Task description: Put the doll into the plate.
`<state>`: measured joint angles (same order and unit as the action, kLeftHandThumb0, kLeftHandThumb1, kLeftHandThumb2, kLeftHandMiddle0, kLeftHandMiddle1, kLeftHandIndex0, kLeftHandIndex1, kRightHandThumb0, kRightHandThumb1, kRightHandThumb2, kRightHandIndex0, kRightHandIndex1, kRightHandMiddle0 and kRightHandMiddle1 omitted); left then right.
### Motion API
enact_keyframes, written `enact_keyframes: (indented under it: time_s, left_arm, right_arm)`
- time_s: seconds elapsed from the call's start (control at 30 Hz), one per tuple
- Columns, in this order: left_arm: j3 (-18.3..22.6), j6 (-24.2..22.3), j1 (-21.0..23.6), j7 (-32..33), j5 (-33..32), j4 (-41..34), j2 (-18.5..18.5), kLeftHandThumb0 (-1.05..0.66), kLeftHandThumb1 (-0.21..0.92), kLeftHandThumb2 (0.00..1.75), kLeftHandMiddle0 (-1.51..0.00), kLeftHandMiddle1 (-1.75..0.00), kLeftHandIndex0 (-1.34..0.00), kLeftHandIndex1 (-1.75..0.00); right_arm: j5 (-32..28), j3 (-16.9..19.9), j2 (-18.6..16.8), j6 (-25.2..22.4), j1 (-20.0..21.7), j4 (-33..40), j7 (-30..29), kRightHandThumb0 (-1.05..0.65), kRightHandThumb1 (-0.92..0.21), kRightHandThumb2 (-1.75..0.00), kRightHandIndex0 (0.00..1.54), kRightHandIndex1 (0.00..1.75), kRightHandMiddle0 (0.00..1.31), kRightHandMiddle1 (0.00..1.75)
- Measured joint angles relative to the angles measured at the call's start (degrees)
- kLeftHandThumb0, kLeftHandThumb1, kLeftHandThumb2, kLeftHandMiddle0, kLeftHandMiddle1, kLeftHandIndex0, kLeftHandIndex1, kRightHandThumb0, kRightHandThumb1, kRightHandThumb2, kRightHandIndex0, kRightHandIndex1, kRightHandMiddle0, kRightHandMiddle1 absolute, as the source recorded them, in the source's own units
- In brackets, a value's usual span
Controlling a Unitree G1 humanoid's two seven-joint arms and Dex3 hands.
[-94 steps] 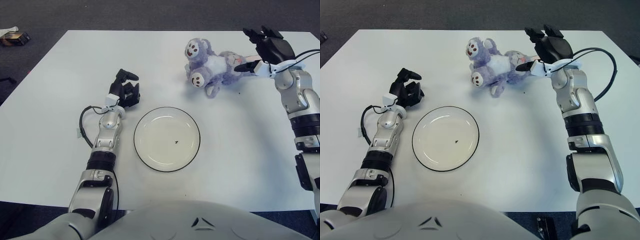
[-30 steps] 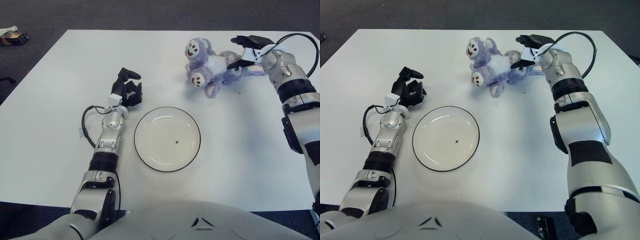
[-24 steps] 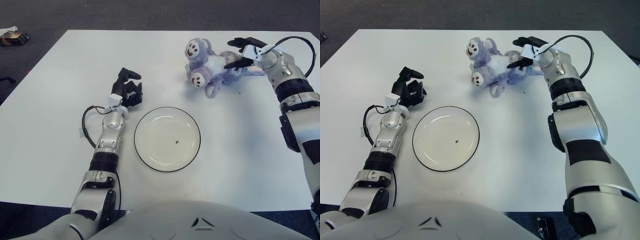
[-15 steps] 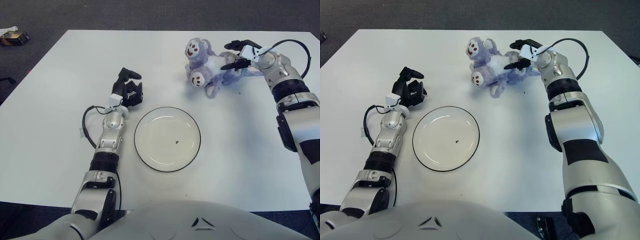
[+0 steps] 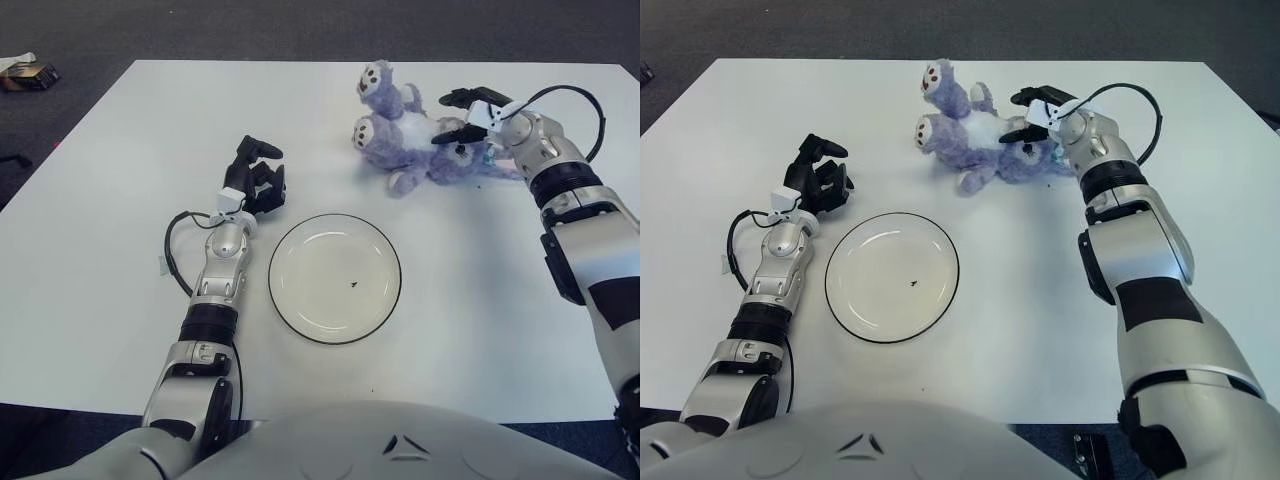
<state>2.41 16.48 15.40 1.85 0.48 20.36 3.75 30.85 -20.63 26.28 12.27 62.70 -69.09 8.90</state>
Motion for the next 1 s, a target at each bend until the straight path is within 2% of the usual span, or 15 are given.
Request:
enact_keyframes:
  time_s: [0.63, 1.0]
  left_arm:
    - [0.0, 0.1, 0.0, 0.0, 0.0, 0.1, 0.0, -0.38, 0.67, 0.85, -0.70, -1.75, -0.35, -1.75]
    - [0.1, 0.1, 0.0, 0.0, 0.0, 0.0, 0.0, -0.38, 0.67, 0.85, -0.70, -1.75, -0.35, -1.75]
  right_arm:
    - [-0.2, -0.6, 0.5, 2.3, -1.1, 0.1, 0.7, -0.59, -0.90, -0.01, 0.65, 1.58, 0.47, 0.03]
    - [-2.2, 0.6, 2.1, 3.2, -3.2, 1.2, 3.8, -0.55, -0.91, 0.00, 0.65, 1.66, 0.55, 0.04]
